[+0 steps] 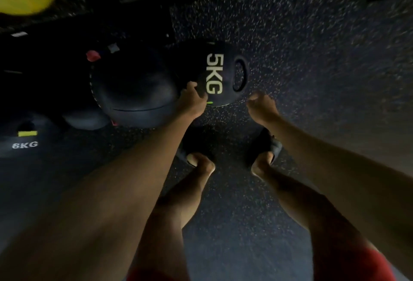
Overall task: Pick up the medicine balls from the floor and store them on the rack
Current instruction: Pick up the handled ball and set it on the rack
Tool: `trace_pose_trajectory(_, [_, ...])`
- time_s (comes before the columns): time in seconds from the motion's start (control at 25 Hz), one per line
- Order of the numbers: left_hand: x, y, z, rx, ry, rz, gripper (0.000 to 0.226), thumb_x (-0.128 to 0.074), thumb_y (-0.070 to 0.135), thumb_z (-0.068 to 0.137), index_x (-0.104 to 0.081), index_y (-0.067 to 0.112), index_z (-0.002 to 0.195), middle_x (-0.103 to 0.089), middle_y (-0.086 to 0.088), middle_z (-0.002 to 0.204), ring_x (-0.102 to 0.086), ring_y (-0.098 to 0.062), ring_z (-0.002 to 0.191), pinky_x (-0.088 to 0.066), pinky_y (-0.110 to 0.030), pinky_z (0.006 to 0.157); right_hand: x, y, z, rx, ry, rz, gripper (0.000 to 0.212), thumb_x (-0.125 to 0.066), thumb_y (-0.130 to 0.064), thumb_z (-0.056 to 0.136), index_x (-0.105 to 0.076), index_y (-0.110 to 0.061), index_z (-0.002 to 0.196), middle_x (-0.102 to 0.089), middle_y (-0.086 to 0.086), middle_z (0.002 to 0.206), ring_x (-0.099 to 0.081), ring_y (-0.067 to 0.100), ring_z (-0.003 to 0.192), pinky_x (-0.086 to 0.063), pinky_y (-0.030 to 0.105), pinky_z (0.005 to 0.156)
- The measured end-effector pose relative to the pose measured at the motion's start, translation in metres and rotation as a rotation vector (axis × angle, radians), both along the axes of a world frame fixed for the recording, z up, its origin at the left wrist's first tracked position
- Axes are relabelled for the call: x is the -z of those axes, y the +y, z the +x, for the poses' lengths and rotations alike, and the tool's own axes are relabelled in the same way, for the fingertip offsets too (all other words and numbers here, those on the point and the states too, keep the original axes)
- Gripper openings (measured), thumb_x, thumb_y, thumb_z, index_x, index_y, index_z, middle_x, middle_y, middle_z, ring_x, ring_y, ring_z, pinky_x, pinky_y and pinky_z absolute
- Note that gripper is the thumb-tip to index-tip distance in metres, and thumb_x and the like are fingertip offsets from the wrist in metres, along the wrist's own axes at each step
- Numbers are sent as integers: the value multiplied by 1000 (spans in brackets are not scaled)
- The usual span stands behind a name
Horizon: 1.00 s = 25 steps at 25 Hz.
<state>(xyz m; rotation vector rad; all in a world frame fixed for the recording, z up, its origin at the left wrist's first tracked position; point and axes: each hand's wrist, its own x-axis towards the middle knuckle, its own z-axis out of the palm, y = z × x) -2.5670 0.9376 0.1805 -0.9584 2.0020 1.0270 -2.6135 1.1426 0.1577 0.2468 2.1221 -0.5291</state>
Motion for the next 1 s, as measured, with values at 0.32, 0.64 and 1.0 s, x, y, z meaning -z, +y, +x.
trace_pose_trajectory(0.32, [162, -11, -13, -349, 84, 16, 59, -21, 44, 108, -17, 14, 158, -24, -10, 163, -29, -26, 147, -26, -36, 116, 192, -26, -31, 726, -251, -99, 73, -58, -46, 97, -23, -17, 155, -40, 15, 154, -49, 40, 130, -50, 69, 92])
trace_pose_trajectory(0.64, [232, -16, -8, -620, -133, 150, 62, -42, 53, 100, -34, 22, 154, -39, -2, 155, -41, -25, 137, -35, -47, 115, 255, -10, -42, 868, -205, -188, 29, -43, -17, 106, -58, -10, 131, -68, 13, 118, -67, 34, 101, -60, 52, 73])
trace_pose_trajectory(1.0, [253, -2, -43, -455, -82, 102, 41, -54, 16, 99, -46, 17, 139, -59, 0, 122, -58, -18, 106, -51, -35, 85, 247, 33, -19, 1202, -301, -346, 31, -31, -23, 110, -59, -12, 113, -60, 14, 135, -60, 26, 100, -51, 39, 70])
